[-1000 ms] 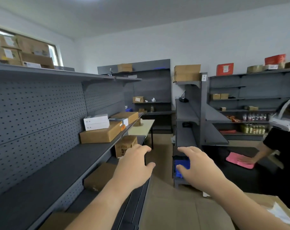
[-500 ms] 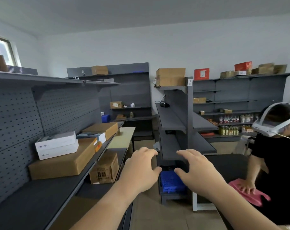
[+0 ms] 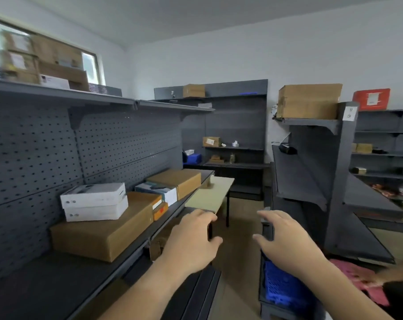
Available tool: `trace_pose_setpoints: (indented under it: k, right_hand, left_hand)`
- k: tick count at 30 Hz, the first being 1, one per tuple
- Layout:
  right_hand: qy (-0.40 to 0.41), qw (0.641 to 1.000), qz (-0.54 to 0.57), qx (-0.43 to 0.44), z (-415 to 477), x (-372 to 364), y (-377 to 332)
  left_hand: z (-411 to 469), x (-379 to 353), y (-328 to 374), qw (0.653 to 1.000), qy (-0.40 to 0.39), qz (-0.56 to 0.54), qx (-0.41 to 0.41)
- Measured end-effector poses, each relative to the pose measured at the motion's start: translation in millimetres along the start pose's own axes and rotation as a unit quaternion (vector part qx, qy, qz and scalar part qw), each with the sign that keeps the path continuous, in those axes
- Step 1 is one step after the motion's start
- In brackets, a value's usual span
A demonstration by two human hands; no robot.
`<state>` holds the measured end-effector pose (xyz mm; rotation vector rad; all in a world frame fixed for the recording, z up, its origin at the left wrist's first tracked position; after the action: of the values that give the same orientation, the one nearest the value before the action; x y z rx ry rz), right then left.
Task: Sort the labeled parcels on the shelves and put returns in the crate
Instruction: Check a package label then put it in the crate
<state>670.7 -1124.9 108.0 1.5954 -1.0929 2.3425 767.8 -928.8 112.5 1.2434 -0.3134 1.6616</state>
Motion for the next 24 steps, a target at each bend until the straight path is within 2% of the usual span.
trace_pose_setpoints:
  k: [9,16,19,24]
  right_hand:
    - [-0.116,0.984,0.013,0.134,81.1,-110.7,-97.1]
    - [-0.149,0.965,0.024,0.213,115.5,-167.2,-180.4]
    - [-0.146,0.958,0.061,0.238,133.1,-182.3,-210.2]
    - [-0.191,0.937,0.111,0.270,154.3,-218.5,-257.2]
  left_hand:
    - [-6.9,13.7,-123.3,0.986,0.021,0.012,0.166]
    - [-18.3,53.5,-202.0,0.969,0.084,0.031,0.231]
    - [-20.8,60.6,-226.1,0.962,0.106,0.039,0.249]
    - [-32.5,69.7,-254.4,0.945,0.127,0.039,0.298]
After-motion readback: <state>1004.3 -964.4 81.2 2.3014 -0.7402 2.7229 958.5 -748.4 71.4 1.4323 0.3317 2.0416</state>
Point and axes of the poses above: each hand's wrist, its own z-axis towards the middle knuckle, its own x-axis out of the back of the hand, y = z × x, the point moved 4 cm from there along z, towards the middle knuckle, and after that the axes turned 14 degrees about -x, right-handed, at the moved point
